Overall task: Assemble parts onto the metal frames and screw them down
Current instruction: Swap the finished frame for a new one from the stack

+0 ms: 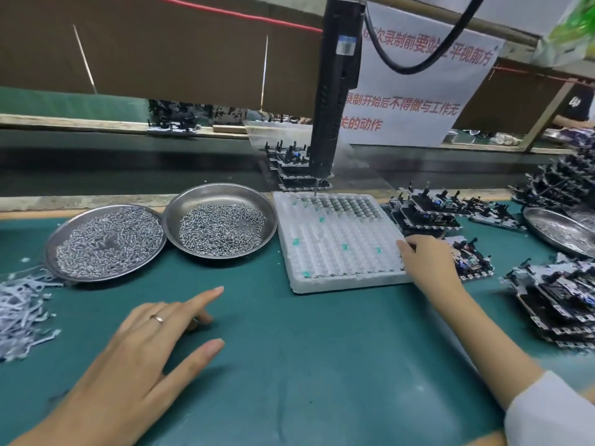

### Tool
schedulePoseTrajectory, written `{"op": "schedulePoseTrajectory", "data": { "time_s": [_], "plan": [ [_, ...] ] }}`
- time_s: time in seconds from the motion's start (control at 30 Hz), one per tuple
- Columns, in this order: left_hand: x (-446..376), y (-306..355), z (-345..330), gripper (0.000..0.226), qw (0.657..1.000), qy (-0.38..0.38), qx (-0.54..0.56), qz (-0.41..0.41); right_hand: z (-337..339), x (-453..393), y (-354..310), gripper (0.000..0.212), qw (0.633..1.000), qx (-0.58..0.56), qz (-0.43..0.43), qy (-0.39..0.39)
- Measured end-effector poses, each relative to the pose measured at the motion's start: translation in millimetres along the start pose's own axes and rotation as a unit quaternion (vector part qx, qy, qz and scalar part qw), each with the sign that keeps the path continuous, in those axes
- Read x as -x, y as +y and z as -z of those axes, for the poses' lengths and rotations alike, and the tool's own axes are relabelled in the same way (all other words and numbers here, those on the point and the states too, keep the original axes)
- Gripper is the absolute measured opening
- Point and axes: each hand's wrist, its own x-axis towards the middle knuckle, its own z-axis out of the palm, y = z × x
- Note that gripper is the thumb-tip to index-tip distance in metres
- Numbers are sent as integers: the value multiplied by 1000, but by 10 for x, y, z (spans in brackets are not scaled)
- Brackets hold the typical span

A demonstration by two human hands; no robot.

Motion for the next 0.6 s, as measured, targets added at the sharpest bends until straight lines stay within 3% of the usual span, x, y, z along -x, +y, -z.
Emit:
{"op": "schedulePoseTrajectory", "data": {
  "time_s": [0.1,0.2,0.37,0.47,0.6],
  "plan": [
    [10,-32,-12,54,1000,24,9,3,31,30,-23,35,999,47,12,4],
    [-31,-65,9,46,996,81,26,19,59,98,-203,22,986,127,88,66],
    [-557,-49,215,35,986,162,-2,29,-212,479,-964,39,957,-69,274,69],
    [-1050,-125,269,26,984,167,-21,56,-427,620,-1222,46,950,-109,287,64],
    [-1737,-278,157,12,983,140,0,118,-497,639,-1233,43,939,-91,299,141]
  ]
}}
